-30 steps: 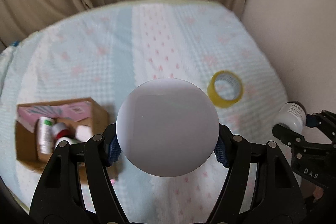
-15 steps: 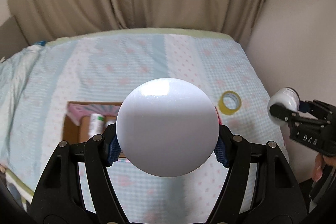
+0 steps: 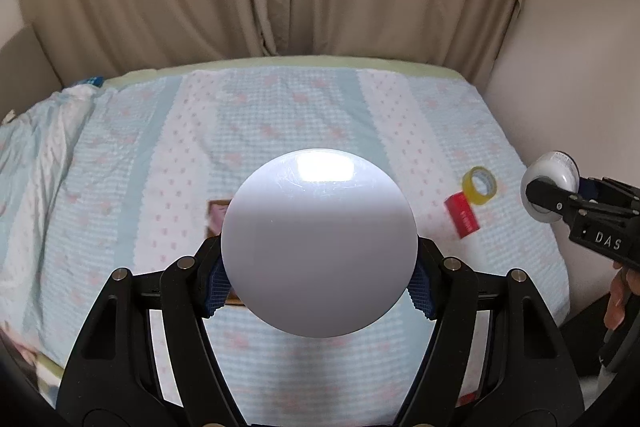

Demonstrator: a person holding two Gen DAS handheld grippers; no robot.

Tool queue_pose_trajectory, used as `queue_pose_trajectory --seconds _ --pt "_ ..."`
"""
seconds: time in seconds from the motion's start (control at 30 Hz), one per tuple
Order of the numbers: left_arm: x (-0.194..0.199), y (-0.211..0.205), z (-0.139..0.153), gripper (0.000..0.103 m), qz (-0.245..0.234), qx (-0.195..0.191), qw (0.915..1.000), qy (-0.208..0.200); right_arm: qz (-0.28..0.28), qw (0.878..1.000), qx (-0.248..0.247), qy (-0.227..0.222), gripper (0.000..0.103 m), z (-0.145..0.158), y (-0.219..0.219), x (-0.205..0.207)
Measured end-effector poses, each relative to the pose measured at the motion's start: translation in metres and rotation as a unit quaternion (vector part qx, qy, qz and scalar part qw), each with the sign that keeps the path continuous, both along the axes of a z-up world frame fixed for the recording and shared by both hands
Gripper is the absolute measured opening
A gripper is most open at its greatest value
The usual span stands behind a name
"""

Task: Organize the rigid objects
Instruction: 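Carry both jars over the cardboard box and release them inside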

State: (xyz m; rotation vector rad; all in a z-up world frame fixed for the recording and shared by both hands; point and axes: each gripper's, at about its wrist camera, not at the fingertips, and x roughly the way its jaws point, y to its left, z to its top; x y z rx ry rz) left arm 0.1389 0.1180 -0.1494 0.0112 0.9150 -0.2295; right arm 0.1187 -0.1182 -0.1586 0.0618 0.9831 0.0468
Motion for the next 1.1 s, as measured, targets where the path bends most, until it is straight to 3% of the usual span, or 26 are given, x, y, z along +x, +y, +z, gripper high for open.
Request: queue_pose_trajectory --seconds 0.23,0.4,0.67,0.83,1.1 --pt "0.024 0.069 -0.038 0.068 -0.018 0.003 0.9990 0.041 -0.035 0.998 0.032 0.035 0.048 -0.020 0.057 0.014" --pt "0.038 0.088 -0.072 0.068 -0.027 0.003 0.9966 0.078 -0.045 0.996 0.048 0.064 0.048 -0.040 0.083 0.024" --pt "0.060 0.092 -0.124 0.068 -0.029 0.013 0.9913 0.128 -0.040 0.993 0.031 0.110 0.048 -0.088 0.100 0.047" --pt "0.083 0.087 -0.158 0.068 -0.037 0.032 0.9854 0.163 -0.054 0.987 0.017 0.150 0.048 -0.133 0.094 0.068" --pt "0.112 0.064 -0.228 0.068 -0.068 0.087 0.9681 0.225 -0.082 0.974 0.006 0.211 0.048 -0.202 0.082 0.095"
